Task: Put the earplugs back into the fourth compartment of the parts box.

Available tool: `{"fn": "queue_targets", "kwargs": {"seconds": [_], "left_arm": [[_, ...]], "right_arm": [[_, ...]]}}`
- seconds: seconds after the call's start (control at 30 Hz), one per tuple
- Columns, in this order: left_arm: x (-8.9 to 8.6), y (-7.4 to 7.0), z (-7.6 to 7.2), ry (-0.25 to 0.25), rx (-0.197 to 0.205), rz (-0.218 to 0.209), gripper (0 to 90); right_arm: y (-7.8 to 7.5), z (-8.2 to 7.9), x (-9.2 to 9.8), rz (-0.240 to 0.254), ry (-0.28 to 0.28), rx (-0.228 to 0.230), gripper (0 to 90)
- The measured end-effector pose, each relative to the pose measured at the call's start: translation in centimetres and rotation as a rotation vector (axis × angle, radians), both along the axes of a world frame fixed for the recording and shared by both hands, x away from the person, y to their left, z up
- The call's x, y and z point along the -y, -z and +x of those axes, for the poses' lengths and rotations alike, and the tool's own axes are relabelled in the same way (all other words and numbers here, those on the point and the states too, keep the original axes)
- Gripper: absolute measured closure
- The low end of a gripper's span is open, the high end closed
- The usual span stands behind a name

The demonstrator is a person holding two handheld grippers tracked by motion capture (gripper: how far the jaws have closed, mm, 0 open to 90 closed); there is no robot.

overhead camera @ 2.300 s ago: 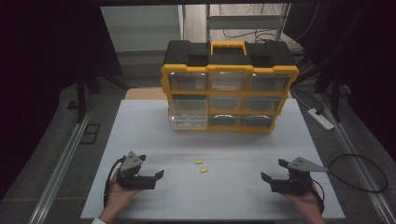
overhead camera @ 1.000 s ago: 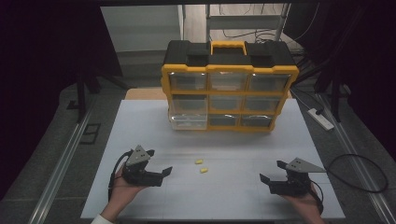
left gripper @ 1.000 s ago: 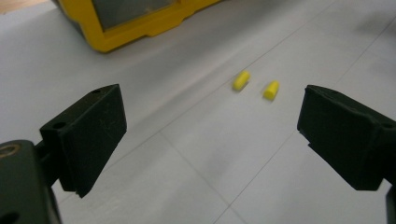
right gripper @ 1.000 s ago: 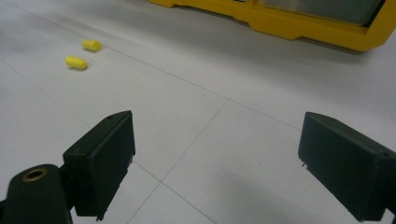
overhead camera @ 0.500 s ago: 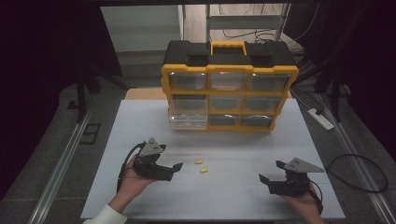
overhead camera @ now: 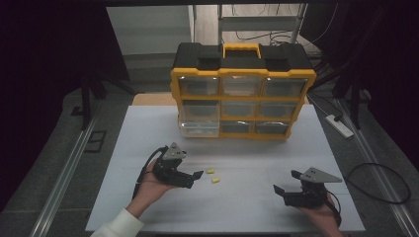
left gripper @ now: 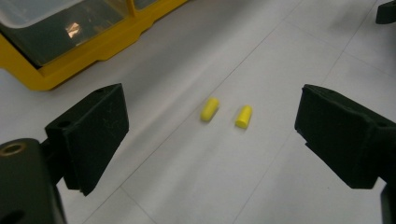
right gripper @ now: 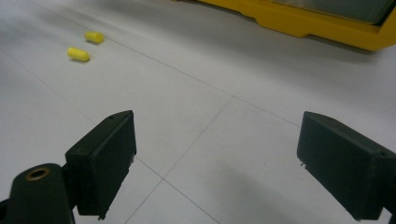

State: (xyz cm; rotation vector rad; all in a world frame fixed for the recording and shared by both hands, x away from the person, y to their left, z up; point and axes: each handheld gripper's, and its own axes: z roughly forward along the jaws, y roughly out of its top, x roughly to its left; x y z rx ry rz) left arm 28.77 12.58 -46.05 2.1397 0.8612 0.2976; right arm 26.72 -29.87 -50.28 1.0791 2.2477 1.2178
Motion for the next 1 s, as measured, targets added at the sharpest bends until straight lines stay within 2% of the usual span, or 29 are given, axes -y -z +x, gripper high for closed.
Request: {"fn": "queue_targets", "kwargs": {"seconds": [0.33, 1.0], "left_arm": [[1.6, 0.8, 1.3, 0.042, -0.035, 0.04, 11.6], [4.0, 2.8, 4.1, 0.111, -0.064, 0.147, 18.7]], "right_arm": [[0.1, 0.1, -0.1, -0.011, -0.003, -0.002, 12.6], [0.2, 0.1, -0.1, -0.021, -0.012, -0.006, 12.9]]}}
